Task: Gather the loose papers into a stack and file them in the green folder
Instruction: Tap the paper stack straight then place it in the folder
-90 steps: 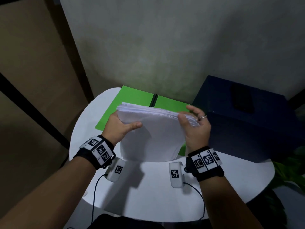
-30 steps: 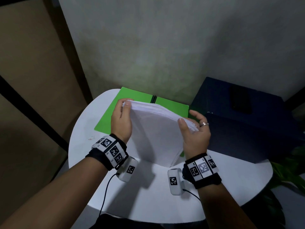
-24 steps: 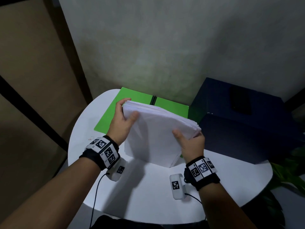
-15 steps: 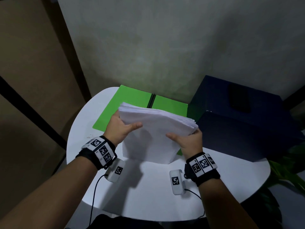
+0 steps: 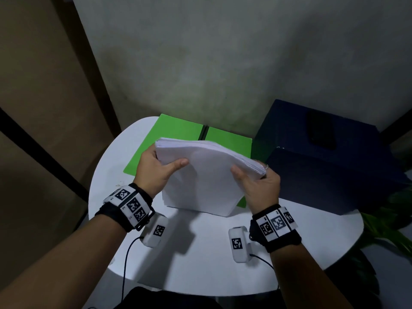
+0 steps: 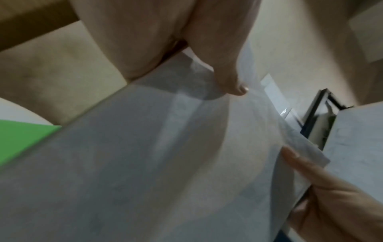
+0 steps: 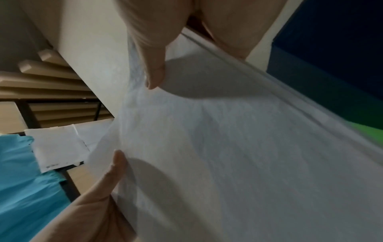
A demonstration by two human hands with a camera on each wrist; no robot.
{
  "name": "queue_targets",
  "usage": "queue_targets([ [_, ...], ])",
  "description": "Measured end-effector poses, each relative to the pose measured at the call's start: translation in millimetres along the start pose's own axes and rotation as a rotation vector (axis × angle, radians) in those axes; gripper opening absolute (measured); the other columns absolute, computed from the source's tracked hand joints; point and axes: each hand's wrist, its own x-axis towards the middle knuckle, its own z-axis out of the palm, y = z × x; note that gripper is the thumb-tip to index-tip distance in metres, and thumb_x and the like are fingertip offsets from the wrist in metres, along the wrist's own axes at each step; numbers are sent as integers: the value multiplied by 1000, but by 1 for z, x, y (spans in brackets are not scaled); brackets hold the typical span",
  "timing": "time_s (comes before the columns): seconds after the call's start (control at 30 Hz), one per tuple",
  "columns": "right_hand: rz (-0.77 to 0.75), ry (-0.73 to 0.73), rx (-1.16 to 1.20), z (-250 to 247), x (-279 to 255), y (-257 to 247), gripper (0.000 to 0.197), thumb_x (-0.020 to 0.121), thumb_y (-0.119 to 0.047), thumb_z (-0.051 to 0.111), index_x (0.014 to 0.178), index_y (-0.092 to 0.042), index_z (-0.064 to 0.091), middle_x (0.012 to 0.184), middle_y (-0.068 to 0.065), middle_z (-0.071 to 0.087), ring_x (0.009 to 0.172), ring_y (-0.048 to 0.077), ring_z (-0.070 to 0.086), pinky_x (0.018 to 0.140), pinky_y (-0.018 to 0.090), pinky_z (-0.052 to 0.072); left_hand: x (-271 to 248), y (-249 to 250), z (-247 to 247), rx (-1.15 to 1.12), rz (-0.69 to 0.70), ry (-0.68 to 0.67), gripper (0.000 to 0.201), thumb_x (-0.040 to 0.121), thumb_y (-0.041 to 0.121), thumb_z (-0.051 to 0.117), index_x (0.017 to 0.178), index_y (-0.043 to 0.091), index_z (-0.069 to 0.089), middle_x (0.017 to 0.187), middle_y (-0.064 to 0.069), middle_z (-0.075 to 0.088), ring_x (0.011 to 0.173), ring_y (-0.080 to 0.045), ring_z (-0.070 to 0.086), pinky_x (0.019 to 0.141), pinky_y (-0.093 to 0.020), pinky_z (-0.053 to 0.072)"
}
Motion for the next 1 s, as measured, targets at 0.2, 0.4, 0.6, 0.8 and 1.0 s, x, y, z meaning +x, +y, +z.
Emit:
queue_targets([
  [0.2,-28,131,45,8,1,-1,19,69,-37,77,87,-33,74,84,-9,71,82,17,65,79,41,53,-8,-13,0,38,-111,-102,89,49,37,95,122,5,57,111,-10,72,104,-24,70,91,-40,56],
  [0.4,-25,121,-1,5,10,5,37,68,-41,81,102,-39,68,111,13,67,104,36,63,93,60,50,-8,-12,3,11,-116,-49,51,63,19,88,109,14,67,99,3,76,92,-16,72,84,-37,58],
  [0.6,150,65,-28,3,5,18,56,62,-6,90,112,-15,65,102,1,71,96,21,70,84,37,60,-5,-11,8,-73,-149,-38,87,47,47,92,118,4,63,109,-10,74,99,-23,71,91,-44,57],
  [0.8,193,108,-33,8,16,16,31,66,-9,88,92,-11,71,84,-3,76,79,15,73,73,30,59,-1,7,8,76,-135,-11,93,55,45,89,130,15,44,118,0,65,103,-8,66,98,-52,50],
  [1.0,-212,-128,-299,23,22,-24,28,73,-26,84,83,-3,72,80,15,74,74,34,70,66,46,57,6,89,14,1015,486,-45,88,60,64,77,136,41,40,140,13,45,135,-17,40,108,-42,28],
])
